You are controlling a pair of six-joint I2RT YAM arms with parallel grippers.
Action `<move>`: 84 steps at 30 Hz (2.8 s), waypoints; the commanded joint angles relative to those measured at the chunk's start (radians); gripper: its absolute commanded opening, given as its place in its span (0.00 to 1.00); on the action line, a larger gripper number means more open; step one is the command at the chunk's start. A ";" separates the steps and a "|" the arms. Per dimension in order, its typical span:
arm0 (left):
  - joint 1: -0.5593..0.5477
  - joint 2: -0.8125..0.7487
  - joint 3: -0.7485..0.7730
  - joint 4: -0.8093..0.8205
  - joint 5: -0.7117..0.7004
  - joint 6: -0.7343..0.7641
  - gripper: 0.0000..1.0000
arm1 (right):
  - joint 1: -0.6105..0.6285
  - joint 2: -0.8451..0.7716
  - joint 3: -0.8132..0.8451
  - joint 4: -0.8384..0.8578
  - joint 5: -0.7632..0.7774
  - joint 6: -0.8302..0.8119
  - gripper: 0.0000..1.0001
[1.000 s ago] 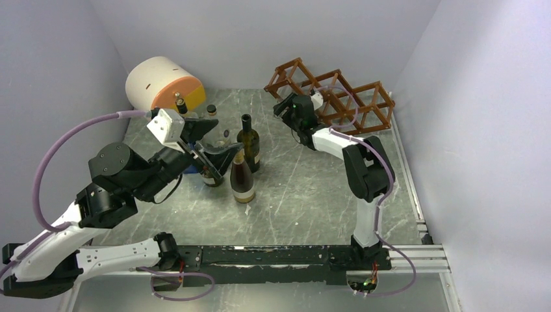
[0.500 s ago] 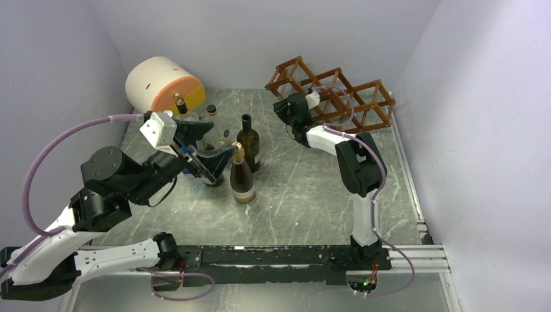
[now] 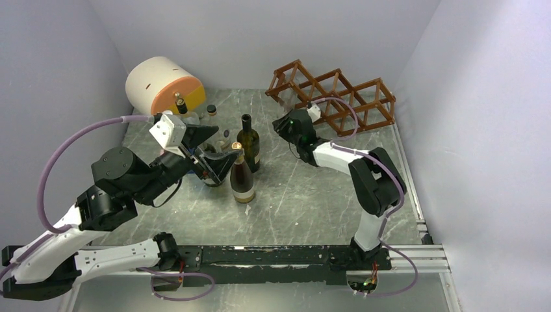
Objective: Take the wine bottle off the wine rack
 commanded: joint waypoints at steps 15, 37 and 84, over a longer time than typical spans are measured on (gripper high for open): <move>0.000 0.151 0.112 0.016 0.118 0.108 0.93 | -0.010 -0.570 -0.314 -0.288 -0.298 -0.176 0.00; -0.190 0.620 0.071 0.027 0.252 1.061 0.93 | -0.100 -1.181 -0.125 -1.358 -0.555 -0.388 0.00; -0.064 0.710 -0.001 0.364 0.262 0.236 0.07 | -0.100 -1.208 0.011 -0.926 -0.311 -0.456 0.76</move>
